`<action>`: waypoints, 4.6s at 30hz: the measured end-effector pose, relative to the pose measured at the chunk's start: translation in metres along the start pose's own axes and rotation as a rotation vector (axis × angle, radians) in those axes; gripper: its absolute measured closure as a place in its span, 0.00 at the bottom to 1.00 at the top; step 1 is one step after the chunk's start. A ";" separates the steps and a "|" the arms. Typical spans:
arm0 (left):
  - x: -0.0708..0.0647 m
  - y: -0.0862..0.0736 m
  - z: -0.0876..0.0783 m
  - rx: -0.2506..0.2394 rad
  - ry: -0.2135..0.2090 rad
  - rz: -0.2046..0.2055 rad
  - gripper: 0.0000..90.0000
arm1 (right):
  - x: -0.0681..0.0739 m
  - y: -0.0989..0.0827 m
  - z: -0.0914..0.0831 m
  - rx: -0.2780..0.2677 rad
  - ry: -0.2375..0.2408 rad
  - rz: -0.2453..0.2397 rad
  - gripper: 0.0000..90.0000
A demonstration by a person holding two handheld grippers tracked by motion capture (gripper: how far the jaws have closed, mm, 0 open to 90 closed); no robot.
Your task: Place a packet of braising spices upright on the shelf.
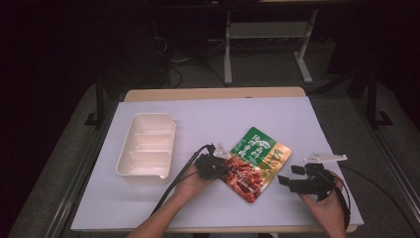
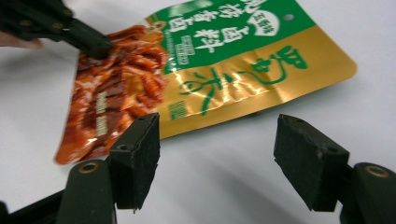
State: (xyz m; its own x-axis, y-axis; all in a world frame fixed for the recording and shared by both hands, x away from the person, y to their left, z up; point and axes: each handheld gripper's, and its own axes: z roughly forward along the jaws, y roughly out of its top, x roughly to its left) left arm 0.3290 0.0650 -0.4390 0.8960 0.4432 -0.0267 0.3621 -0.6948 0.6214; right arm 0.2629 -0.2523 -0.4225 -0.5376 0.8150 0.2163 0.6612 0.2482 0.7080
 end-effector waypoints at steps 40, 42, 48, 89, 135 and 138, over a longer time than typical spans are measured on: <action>-0.002 -0.001 0.000 -0.005 0.014 0.021 1.00 | -0.061 0.047 0.045 0.113 -0.070 0.174 0.45; -0.002 -0.001 0.000 -0.004 0.013 0.021 1.00 | -0.061 0.046 0.046 0.112 -0.059 0.181 0.45; -0.003 0.000 0.000 -0.003 0.016 0.022 1.00 | -0.061 0.045 0.042 0.080 -0.038 0.205 0.51; -0.006 0.000 0.001 0.002 0.040 0.036 1.00 | -0.061 0.029 0.059 0.073 0.151 0.284 0.82; -0.009 0.001 0.001 0.003 0.058 0.049 1.00 | -0.038 0.030 0.078 0.006 0.220 0.274 0.84; -0.007 0.001 0.001 0.004 0.048 0.040 1.00 | -0.035 0.029 0.083 0.009 0.230 0.277 0.85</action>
State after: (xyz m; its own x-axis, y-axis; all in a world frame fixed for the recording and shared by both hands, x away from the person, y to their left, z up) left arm 0.3233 0.0605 -0.4391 0.8962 0.4421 0.0358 0.3277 -0.7143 0.6184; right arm 0.3447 -0.2303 -0.4651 -0.4403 0.7132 0.5454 0.8024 0.0400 0.5954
